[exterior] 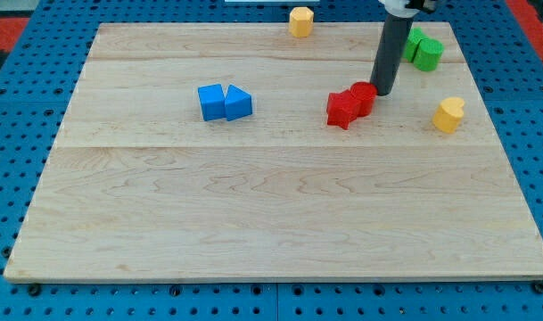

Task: Separate the red star from the red circle

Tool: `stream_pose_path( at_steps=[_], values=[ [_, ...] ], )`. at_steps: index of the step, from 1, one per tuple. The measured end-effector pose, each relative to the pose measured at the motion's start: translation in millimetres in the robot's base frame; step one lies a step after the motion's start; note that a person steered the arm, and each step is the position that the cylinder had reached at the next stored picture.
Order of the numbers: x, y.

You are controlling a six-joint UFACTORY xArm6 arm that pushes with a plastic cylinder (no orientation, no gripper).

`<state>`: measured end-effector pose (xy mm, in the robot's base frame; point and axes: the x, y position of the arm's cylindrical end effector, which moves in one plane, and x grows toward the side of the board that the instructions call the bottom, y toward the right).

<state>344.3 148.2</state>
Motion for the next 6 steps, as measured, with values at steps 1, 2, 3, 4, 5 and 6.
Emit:
stream_pose_path(
  at_steps=[1,2,3,4,5,6],
  values=[
    [10.0,8.7],
    [34.1,8.8],
    [40.9,-4.2],
    [40.9,-33.7],
    [50.4,-58.7],
    [54.1,-79.5]
  ],
)
